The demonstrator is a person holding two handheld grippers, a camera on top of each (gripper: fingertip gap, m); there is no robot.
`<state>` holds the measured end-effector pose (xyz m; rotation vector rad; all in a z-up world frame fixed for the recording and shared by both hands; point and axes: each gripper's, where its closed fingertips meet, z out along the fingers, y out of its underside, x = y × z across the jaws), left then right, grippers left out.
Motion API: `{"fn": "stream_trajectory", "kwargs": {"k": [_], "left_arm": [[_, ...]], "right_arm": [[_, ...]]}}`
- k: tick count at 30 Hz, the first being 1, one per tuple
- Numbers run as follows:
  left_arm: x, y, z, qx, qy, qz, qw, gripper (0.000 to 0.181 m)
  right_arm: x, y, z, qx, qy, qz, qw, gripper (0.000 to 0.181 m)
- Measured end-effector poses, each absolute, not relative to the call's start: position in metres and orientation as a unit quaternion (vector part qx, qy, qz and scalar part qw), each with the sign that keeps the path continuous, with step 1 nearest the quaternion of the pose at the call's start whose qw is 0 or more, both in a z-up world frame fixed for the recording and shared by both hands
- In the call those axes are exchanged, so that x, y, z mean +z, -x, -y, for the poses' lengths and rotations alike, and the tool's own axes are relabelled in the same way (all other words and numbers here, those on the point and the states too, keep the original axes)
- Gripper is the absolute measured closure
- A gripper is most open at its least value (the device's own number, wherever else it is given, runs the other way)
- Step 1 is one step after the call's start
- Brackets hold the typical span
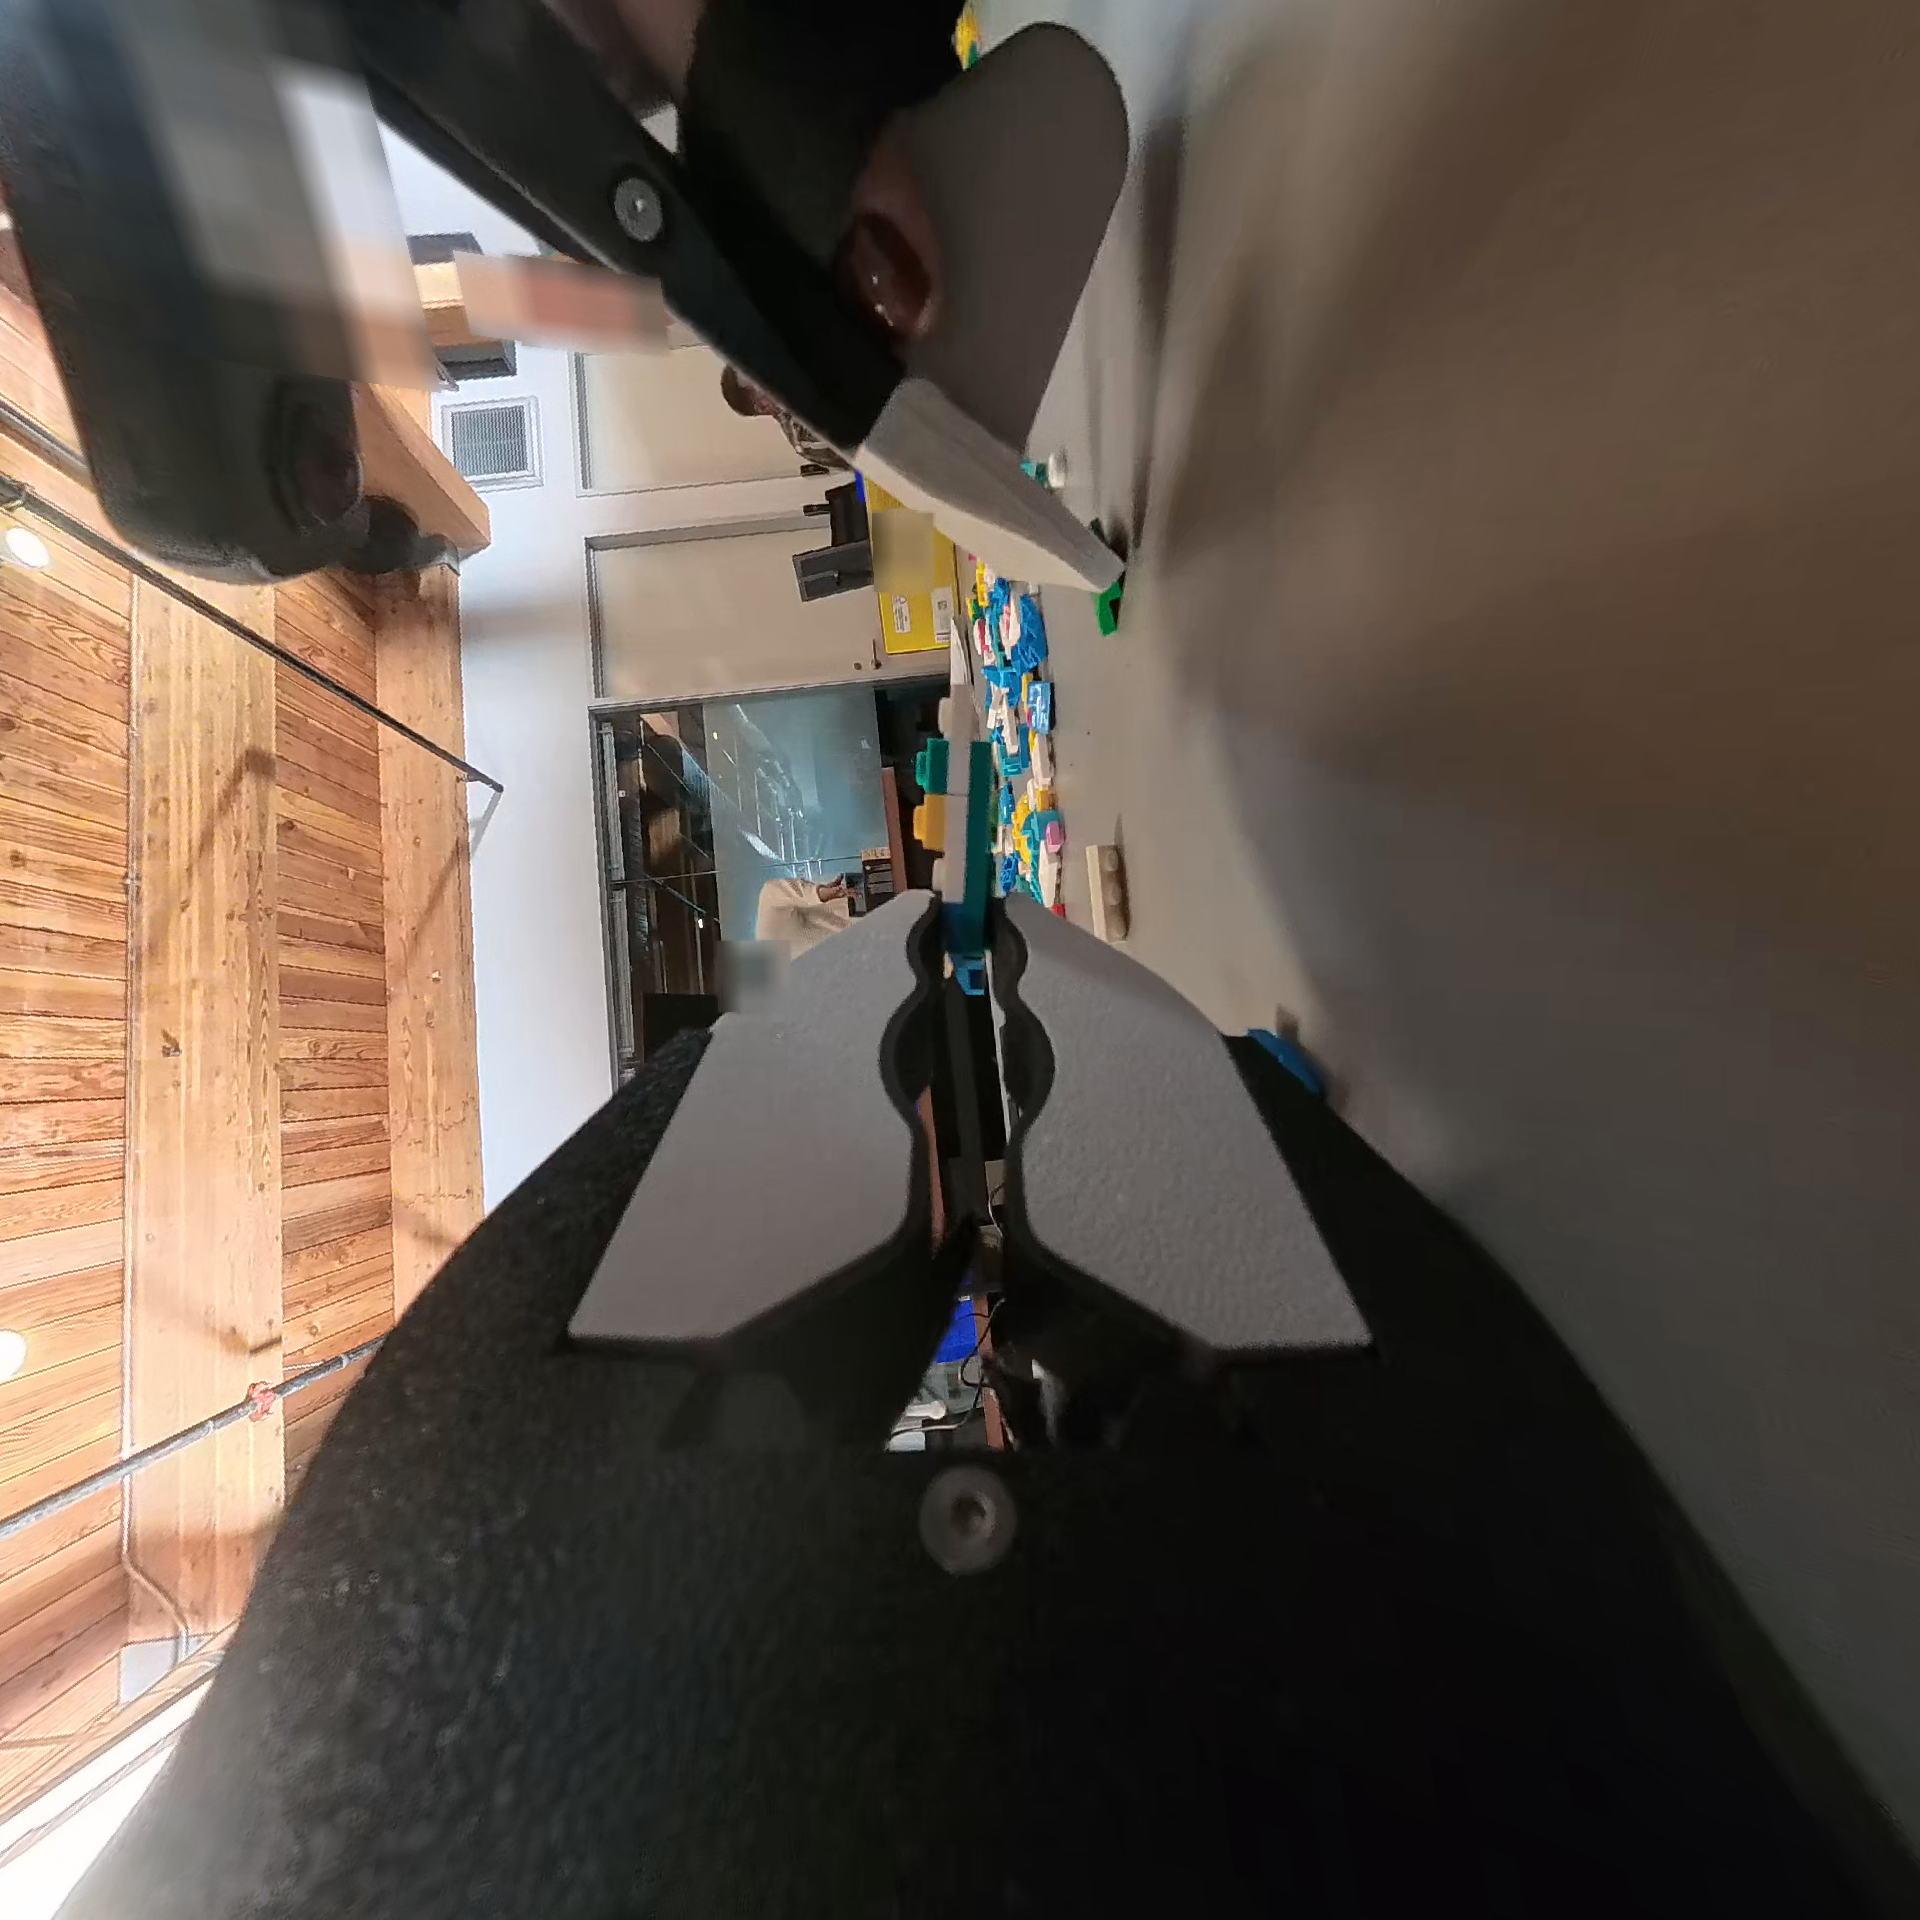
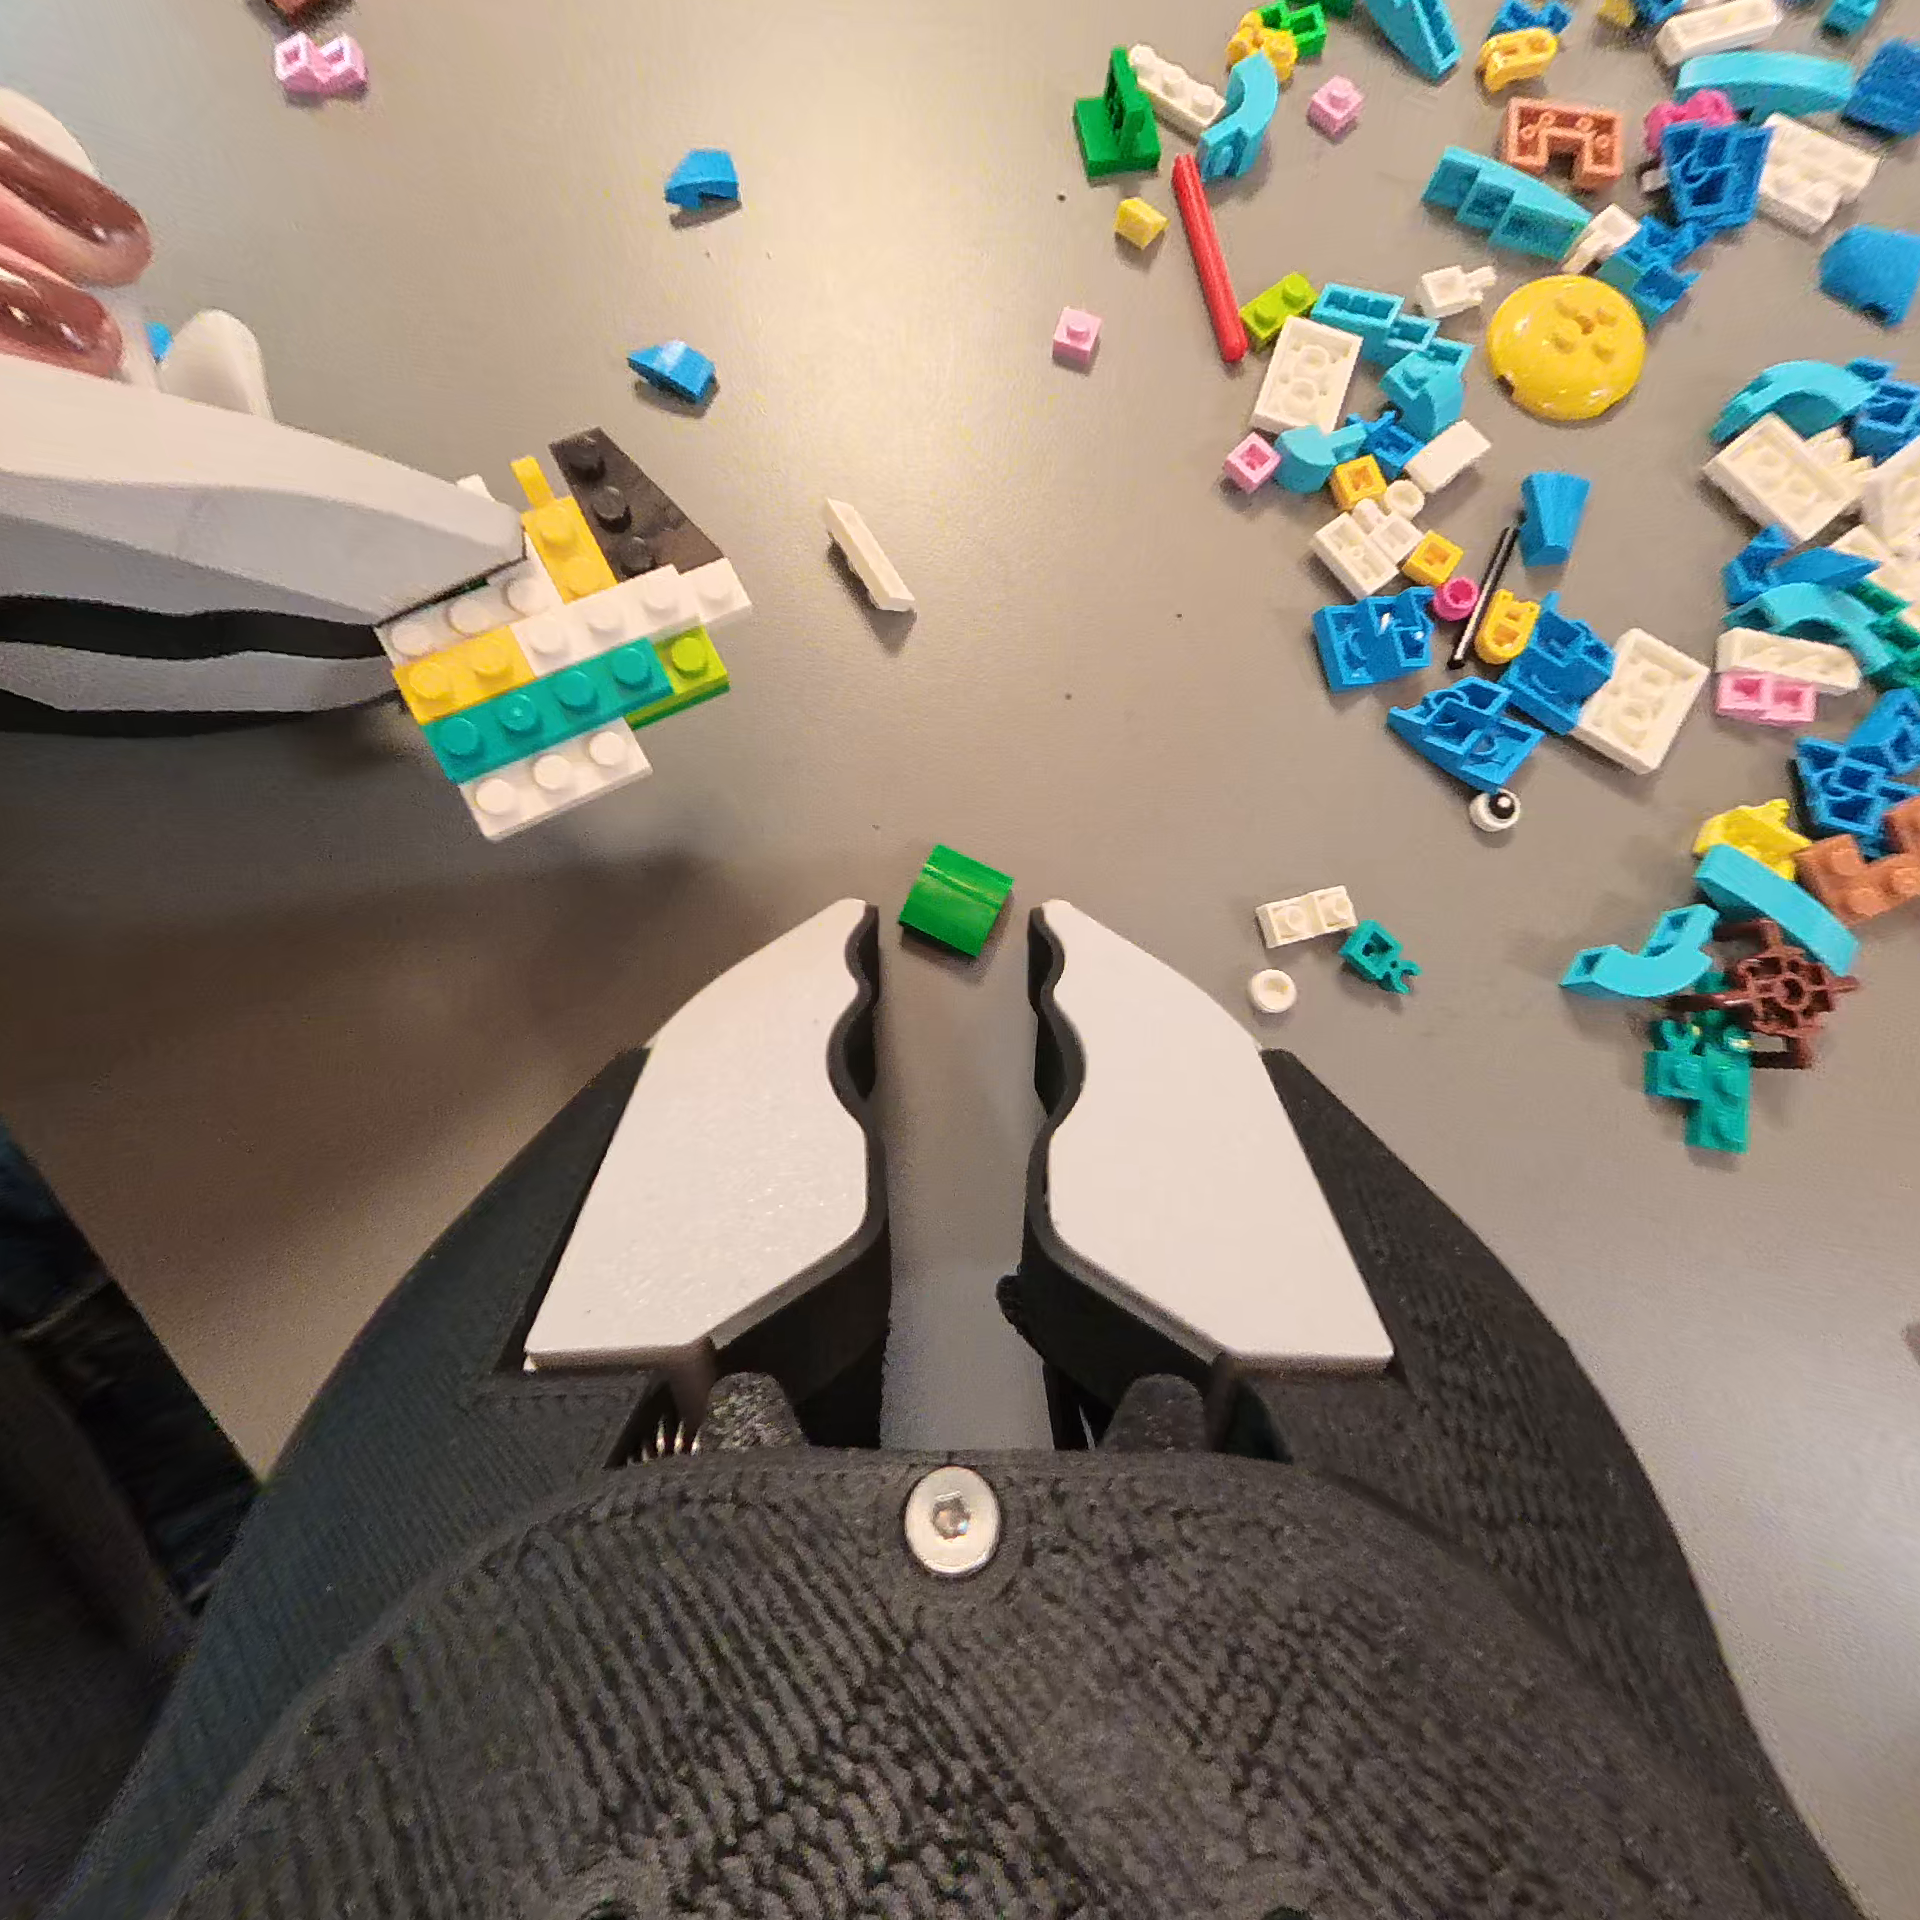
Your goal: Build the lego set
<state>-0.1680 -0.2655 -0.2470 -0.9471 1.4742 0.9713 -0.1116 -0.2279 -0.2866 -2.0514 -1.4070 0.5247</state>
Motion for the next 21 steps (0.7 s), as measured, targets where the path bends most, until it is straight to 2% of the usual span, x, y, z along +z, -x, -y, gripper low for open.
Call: {"fn": "stream_trajectory", "kwargs": {"k": [7,11,15,21], "left_arm": [[-0.248,0.169,0.265,0.403,0.406,-0.620,0.537,0.174],[-0.248,0.169,0.264,0.371,0.450,-0.606,0.540,0.174],[-0.245,0.162,0.266,0.337,0.474,-0.595,0.554,0.173],[-0.246,0.158,0.267,0.348,0.459,-0.604,0.551,0.174]], "right_arm": [[-0.287,0.116,0.228,0.218,0.766,0.542,0.268,0.159],[-0.251,0.135,0.240,0.353,0.720,0.544,0.247,0.164],[-0.225,0.151,0.257,0.454,0.660,0.573,0.174,0.164],[-0.229,0.159,0.263,0.485,0.637,0.593,0.082,0.164]]}}
